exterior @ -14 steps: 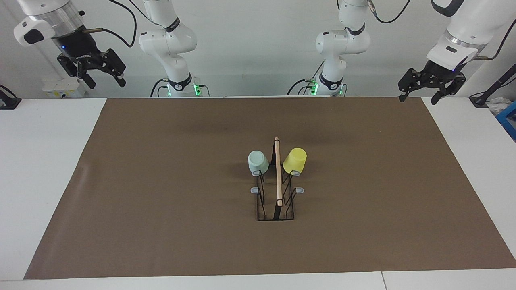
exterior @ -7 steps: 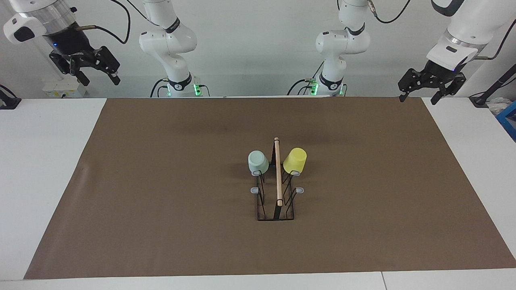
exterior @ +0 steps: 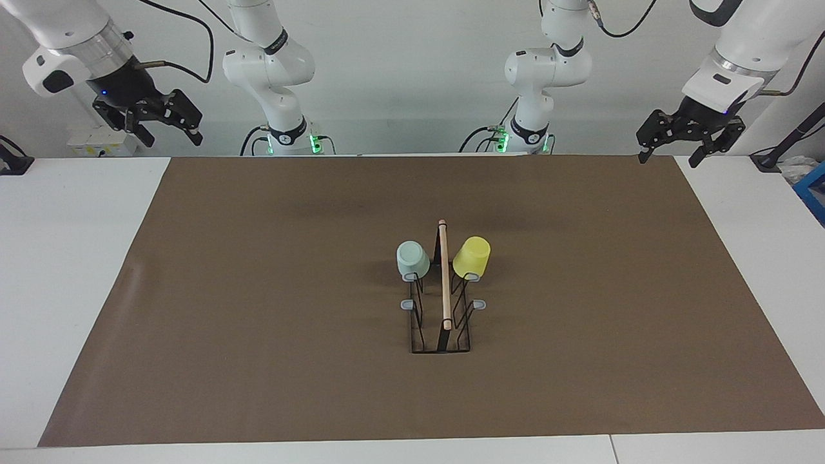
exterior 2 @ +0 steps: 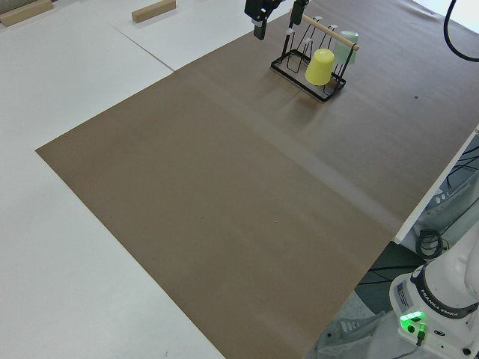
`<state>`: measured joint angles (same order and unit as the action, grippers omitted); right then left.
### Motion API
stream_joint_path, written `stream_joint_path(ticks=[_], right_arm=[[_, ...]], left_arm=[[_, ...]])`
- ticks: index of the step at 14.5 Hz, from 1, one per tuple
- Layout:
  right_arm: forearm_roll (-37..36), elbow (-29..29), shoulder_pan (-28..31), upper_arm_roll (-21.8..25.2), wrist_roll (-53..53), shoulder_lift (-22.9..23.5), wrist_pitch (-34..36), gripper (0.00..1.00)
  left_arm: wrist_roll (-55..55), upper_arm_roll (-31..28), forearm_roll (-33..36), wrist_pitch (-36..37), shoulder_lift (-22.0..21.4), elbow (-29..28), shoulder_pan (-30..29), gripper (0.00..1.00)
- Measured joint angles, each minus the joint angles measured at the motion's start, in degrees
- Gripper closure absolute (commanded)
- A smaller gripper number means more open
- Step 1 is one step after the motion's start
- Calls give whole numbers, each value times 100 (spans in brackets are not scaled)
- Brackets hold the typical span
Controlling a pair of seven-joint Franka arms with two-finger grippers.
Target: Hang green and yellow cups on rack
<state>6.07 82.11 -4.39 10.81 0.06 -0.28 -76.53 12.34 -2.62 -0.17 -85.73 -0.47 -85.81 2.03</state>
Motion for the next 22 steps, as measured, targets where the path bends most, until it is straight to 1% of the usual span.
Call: stream_joint_path(ticks=[9,16,22], right_arm=[[-2,-39,27,-44,0,0,14,0],[-10,-67,27,-43,0,1,205,0],[-90,58,0,-45,0,74,249,0]], left_arm=[[0,0,0,0,0,0,0,0],[0,0,0,0,0,0,0,0],[0,0,0,0,0,0,0,0]])
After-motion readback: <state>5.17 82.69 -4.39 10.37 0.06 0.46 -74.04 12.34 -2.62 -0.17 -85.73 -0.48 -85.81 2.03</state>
